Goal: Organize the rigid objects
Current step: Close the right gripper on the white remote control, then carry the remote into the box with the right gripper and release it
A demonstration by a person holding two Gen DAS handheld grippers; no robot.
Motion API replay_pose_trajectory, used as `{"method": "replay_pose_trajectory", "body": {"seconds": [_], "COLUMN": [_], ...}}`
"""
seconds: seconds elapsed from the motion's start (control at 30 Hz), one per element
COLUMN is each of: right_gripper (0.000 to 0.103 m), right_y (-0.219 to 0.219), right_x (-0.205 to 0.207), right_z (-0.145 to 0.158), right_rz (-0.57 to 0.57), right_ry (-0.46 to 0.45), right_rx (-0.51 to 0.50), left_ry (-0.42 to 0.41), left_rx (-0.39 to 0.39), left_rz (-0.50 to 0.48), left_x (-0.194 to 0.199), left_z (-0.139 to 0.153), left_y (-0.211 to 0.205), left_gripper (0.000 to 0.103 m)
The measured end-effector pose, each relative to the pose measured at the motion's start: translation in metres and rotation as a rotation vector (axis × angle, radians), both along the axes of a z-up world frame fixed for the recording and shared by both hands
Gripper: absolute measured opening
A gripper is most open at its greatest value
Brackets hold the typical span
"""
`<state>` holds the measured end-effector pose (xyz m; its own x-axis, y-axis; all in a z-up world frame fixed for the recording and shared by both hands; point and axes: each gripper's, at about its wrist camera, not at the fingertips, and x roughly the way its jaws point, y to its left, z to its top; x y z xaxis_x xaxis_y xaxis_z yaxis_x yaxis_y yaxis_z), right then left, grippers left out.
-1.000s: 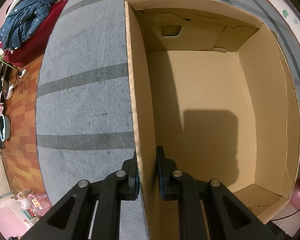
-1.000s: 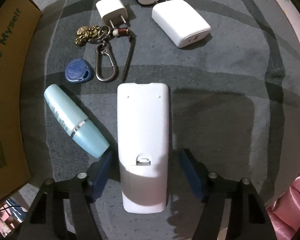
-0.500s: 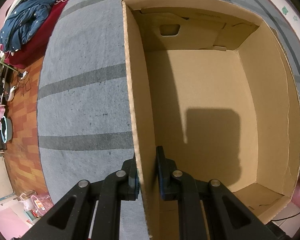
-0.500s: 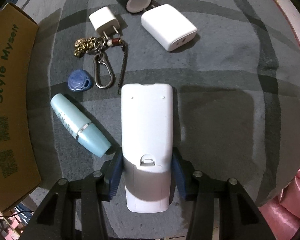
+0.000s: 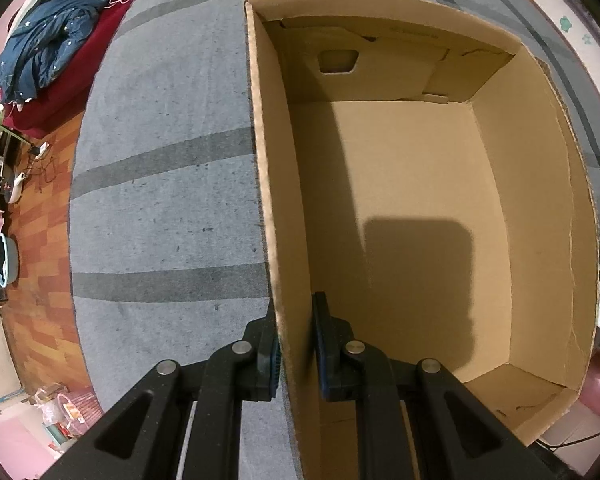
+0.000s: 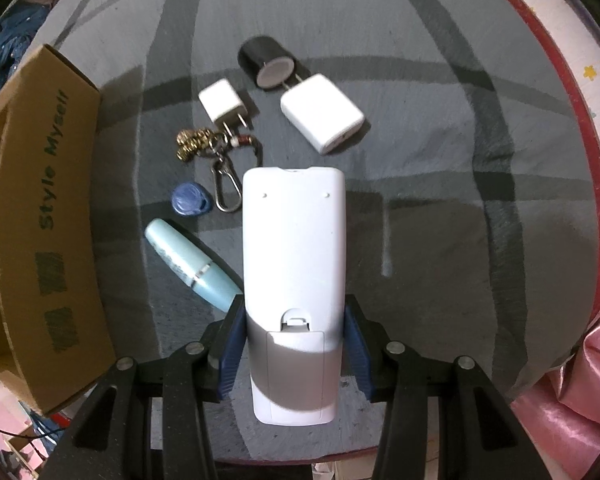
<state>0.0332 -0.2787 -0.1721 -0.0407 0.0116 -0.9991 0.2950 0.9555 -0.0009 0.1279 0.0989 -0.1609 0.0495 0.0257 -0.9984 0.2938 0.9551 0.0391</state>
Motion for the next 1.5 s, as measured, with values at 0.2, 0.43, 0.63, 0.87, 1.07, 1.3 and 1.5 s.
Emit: {"method": "replay_pose_trajectory", "body": {"seconds": [0.2, 0.43, 0.63, 0.87, 1.07, 1.3, 1.5], "right_gripper": [0.049, 0.049, 0.049, 0.049, 0.049, 0.049, 0.049], "right_y": [0.008, 0.018, 0.032, 0.056, 0.078, 0.110, 0.139], "right_x": [0.007, 0.013, 0.014, 0.027, 0.041, 0.055, 0.068], "right_z": [0.024, 0.037, 0.044, 0.066, 0.083, 0.097, 0.106], "right_rz": [0.001, -0.011, 0.003, 0.041, 0.082, 0.145, 0.199], "right_ry": [-0.015, -0.033, -0.051, -0.076, -0.097, -0.126, -0.156], "right_rx": [-0.018, -0.026, -0.035, -0.039, -0.046, -0.026, -0.008], "left_ry": [0.011, 0.012, 0.013, 0.013, 0.011, 0.016, 0.014], "left_rx": [-0.029, -0.030, -0.042, -0.049, -0.057, -0.054, -0.064], "left_rz": [0.001, -0.016, -0.007, -0.006, -0.012, 0.001, 0.005], "left_x": [0.002, 0.002, 0.004, 0.003, 0.002, 0.003, 0.003], "left_z": [0.000, 0.002, 0.001, 0.003, 0.004, 0.003, 0.003], "left_y": [0.006, 0.008, 0.008, 0.010, 0.012, 0.012, 0.014], "left_gripper": [0.015, 0.015, 0.015, 0.015, 0.015, 0.015, 0.015]}}
